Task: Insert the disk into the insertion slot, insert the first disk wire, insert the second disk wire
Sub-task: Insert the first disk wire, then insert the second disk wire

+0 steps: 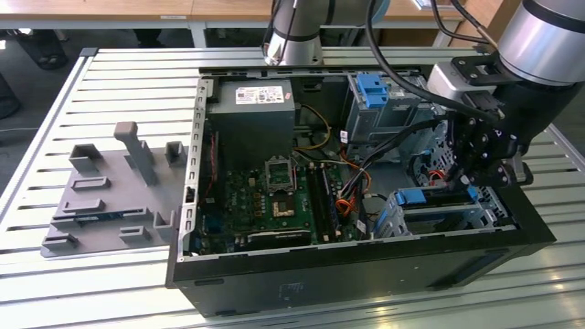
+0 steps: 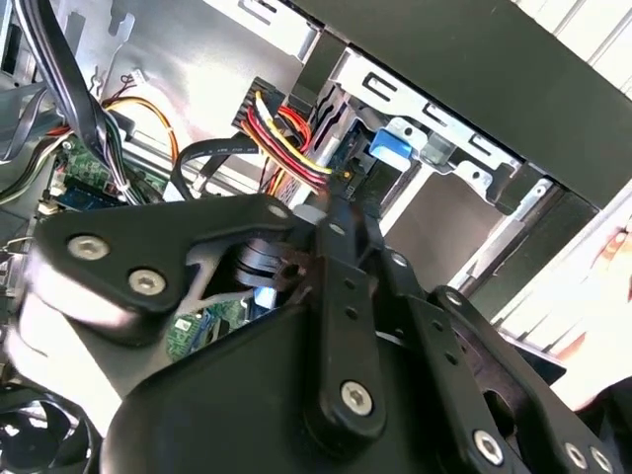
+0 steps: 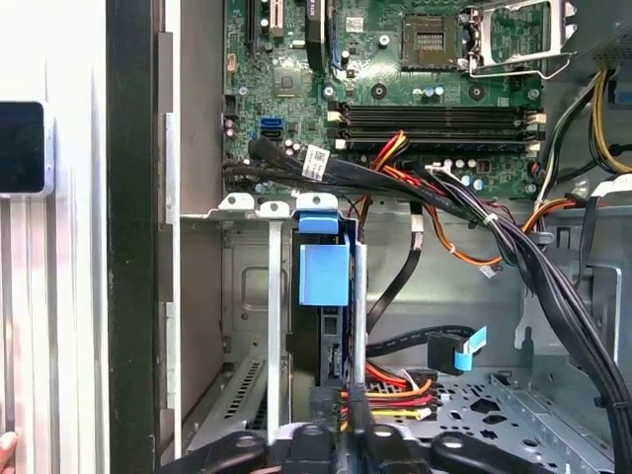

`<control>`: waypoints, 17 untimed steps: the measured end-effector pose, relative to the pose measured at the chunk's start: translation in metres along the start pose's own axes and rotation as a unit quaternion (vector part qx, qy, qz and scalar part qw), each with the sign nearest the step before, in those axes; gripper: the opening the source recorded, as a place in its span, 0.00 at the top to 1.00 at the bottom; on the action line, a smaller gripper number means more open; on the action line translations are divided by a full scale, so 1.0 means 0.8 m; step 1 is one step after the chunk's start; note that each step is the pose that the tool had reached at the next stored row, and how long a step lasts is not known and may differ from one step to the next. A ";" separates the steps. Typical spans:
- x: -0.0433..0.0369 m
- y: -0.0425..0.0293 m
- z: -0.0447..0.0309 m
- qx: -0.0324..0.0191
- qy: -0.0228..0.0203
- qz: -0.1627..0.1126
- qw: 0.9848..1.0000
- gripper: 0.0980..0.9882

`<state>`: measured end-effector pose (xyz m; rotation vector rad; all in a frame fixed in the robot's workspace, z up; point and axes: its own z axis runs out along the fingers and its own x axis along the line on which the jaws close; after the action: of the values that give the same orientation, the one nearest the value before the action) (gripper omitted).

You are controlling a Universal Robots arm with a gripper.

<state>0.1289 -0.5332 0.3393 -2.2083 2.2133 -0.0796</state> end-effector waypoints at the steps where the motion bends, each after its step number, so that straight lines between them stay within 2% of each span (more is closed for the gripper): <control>1: 0.000 0.0000 -0.0006 0.000 0.000 0.000 1.000 0.93; 2: 0.000 -0.0001 -0.0010 0.000 0.000 0.000 1.000 0.99; 17: 0.000 -0.0002 -0.0041 0.000 0.000 0.000 1.000 0.99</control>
<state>0.1289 -0.5332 0.3426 -2.2085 2.2136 -0.0793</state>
